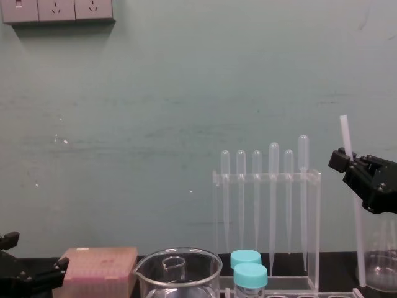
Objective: Pick up the stirring rod with one hand, then place it down.
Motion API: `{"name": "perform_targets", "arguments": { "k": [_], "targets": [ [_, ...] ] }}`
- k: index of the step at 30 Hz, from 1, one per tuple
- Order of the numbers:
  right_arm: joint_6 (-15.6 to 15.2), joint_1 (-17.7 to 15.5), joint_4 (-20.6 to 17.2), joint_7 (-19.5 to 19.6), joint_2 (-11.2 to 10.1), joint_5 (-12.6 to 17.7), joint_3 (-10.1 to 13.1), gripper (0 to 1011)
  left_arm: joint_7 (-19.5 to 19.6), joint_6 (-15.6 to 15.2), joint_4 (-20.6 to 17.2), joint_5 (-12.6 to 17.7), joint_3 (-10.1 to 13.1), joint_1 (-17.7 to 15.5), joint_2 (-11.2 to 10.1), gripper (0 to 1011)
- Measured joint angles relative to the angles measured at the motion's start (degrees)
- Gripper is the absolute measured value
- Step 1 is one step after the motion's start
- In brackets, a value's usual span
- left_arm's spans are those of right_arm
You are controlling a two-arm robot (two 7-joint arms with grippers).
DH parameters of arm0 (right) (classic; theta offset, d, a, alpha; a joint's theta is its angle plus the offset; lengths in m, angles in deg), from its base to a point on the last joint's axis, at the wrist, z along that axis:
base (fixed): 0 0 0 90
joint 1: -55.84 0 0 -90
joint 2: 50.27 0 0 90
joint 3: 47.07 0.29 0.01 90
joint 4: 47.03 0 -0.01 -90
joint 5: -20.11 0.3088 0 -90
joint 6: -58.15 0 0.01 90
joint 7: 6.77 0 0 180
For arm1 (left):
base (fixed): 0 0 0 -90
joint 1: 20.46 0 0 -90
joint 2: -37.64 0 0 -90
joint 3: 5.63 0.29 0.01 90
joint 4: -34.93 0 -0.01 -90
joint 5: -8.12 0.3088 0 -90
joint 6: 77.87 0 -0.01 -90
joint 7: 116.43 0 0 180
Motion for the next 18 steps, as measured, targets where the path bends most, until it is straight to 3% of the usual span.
{"name": "perform_targets", "arguments": {
  "k": [18],
  "targets": [
    [0.0,0.0,0.0,0.0,0.0,0.0,0.0,70,0.0,0.0,0.0,0.0,0.0,0.0,0.0,1000]
  ]
}}
